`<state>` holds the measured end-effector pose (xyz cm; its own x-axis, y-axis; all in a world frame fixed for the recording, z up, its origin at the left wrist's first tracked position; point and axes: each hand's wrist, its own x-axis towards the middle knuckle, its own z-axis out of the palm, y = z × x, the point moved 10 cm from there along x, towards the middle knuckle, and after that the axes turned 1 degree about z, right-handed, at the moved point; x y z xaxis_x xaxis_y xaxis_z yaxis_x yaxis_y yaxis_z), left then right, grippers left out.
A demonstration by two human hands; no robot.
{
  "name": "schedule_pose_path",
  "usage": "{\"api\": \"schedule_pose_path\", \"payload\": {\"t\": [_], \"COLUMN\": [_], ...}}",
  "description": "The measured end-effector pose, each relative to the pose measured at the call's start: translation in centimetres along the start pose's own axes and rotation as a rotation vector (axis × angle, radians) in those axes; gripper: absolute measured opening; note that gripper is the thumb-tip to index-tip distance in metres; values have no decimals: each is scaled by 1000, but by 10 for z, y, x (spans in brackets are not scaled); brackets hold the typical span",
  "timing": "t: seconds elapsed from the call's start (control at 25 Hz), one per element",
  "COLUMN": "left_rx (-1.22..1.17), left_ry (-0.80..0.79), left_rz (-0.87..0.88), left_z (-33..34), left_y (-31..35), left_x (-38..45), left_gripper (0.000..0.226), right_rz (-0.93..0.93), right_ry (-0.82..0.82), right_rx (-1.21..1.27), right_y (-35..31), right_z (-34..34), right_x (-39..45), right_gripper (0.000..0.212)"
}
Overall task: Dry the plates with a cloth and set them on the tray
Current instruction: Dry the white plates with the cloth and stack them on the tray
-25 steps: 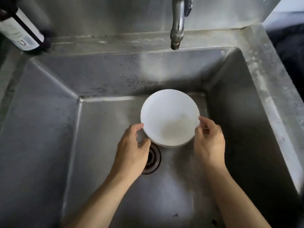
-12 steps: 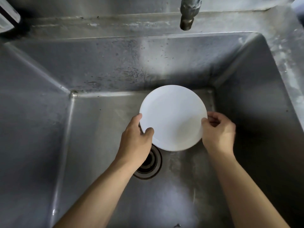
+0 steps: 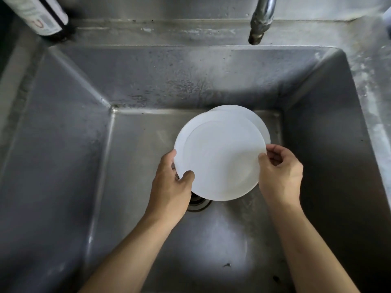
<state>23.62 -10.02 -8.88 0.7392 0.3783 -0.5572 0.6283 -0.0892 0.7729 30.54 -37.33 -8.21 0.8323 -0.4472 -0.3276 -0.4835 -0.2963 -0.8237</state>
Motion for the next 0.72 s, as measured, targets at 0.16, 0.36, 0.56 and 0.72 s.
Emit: {"api": "schedule_pose_path", "payload": {"t": [0.16, 0.36, 0.56, 0.72], "left_rx": [-3, 65, 30, 42], "left_ry": [68, 146, 172, 206], "left_rz": [-50, -163, -240, -229], "left_z": [-36, -77, -91, -98], "left_y": [-18, -42, -56, -58], "left_x": [-39, -80, -102, -104], "left_gripper": [69, 65, 56, 39], "right_rz": [15, 21, 73, 108], "right_ry": [-88, -182, -254, -296], "right_rx": [-53, -232, -357, -363], "right_y": [-6, -18, -25, -27], "right_z": [5, 10, 8, 4], "right_x": [-42, -83, -107, -120], "right_gripper": [15, 21, 21, 13]}}
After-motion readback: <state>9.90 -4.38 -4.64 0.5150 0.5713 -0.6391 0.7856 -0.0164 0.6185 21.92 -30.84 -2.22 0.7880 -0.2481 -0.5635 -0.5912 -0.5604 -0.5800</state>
